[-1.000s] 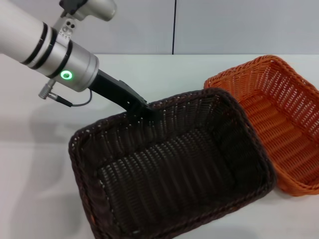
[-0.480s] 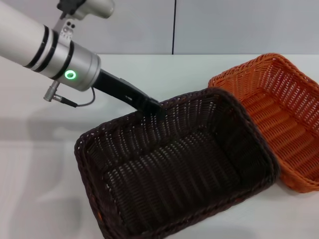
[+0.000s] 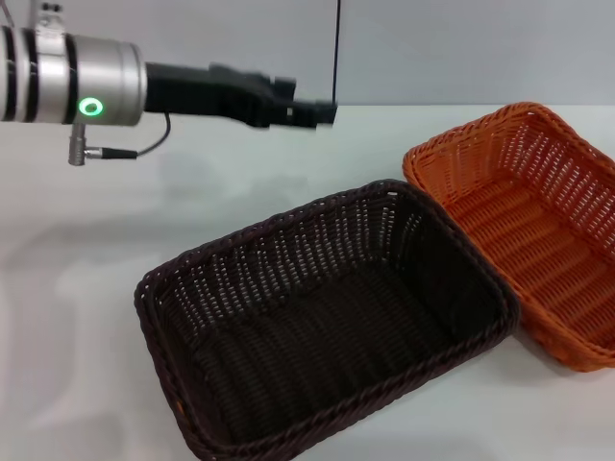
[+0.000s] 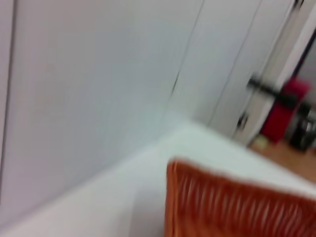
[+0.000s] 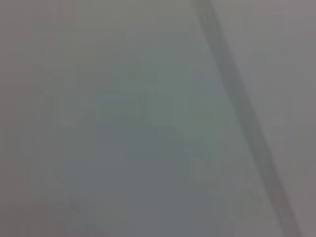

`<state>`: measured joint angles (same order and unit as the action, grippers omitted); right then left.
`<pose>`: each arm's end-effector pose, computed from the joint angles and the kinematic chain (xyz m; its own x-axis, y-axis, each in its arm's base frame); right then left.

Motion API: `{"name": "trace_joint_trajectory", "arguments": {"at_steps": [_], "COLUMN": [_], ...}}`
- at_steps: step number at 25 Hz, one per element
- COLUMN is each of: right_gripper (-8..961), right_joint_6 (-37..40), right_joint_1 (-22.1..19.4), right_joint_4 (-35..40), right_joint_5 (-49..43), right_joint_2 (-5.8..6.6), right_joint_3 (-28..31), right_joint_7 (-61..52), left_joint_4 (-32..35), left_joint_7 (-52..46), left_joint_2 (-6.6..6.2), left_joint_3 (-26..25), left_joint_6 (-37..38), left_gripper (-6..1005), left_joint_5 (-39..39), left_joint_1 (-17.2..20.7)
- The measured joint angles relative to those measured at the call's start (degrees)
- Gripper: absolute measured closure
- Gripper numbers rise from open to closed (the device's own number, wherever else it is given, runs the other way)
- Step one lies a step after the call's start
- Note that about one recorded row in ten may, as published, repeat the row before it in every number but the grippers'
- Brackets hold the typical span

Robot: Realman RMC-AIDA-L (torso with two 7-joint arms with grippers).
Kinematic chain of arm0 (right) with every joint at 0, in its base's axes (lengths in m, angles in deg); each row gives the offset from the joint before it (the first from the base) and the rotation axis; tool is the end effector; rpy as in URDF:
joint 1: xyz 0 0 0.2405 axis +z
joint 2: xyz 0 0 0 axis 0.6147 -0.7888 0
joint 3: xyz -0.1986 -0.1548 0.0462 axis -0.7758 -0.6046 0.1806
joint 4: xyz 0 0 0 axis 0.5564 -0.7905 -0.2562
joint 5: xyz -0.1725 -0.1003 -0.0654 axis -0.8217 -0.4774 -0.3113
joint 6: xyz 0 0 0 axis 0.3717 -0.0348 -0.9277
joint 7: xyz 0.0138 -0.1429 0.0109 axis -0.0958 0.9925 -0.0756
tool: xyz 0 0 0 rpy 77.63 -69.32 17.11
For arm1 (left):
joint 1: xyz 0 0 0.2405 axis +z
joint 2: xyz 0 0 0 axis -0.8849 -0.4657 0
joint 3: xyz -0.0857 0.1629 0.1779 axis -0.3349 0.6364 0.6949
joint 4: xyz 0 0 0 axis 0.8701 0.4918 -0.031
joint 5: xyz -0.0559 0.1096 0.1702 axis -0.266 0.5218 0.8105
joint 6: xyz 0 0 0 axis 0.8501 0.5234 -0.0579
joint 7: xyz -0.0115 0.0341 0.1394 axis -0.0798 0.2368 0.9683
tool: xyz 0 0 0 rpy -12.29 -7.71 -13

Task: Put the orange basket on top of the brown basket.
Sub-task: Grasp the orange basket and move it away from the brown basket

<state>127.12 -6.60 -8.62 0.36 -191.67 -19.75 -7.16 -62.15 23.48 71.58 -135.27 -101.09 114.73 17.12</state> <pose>0.3249 0.4065 0.1142 0.5421 0.0373 -0.8395 -0.8130 -0.2293 -0.5352 -0.1489 0.4227 0.0373 0.7829 0.4165 0.4622 0.5471 -0.8146 -0.1925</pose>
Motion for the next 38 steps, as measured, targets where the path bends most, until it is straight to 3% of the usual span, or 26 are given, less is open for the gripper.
{"name": "trace_joint_trajectory", "arguments": {"at_steps": [4,6,8,10,13,18,28,34,38], "right_gripper": [371,371,371,371,372,372,373,373,374], "right_joint_6": [7.40,12.51,18.73,24.95,33.71,37.52,41.73,43.98,47.86], "right_joint_1": [0.27,1.34,2.61,3.89,7.29,10.45,13.17,13.67,14.18], "right_joint_4": [6.02,8.80,12.48,16.64,22.26,23.07,20.53,19.38,19.85], "right_joint_5": [-22.54,-34.64,-46.18,-56.47,-74.45,-85.43,-92.61,-94.26,-94.80], "right_joint_2": [4.58,6.95,8.46,9.06,9.55,9.85,9.75,8.60,7.05], "right_joint_3": [-2.85,-3.38,-3.22,-3.15,-2.90,-2.83,-8.94,-11.15,-12.12], "right_joint_7": [-16.10,-24.06,-29.63,-34.01,-38.75,-38.96,-37.43,-36.86,-35.88], "left_joint_4": [0.16,0.16,1.40,2.07,2.72,4.07,5.24,5.38,5.82], "left_joint_7": [5.76,5.76,8.67,9.35,9.54,9.62,9.37,9.13,9.11], "left_joint_2": [0.13,0.13,0.14,0.16,0.17,0.21,0.21,0.08,-0.05], "left_joint_3": [0.35,0.35,0.48,0.58,0.72,0.72,0.36,0.31,0.73], "left_joint_6": [1.41,1.41,3.15,3.52,4.49,5.63,7.05,8.10,9.40], "left_gripper": [224,181,139,142,146,154,168,177,183], "left_joint_5": [-8.96,-8.96,-14.40,-15.61,-15.77,-15.92,-17.43,-17.44,-17.43], "left_joint_1": [2.75,2.75,3.86,3.90,3.50,2.56,3.00,2.25,1.11]}}
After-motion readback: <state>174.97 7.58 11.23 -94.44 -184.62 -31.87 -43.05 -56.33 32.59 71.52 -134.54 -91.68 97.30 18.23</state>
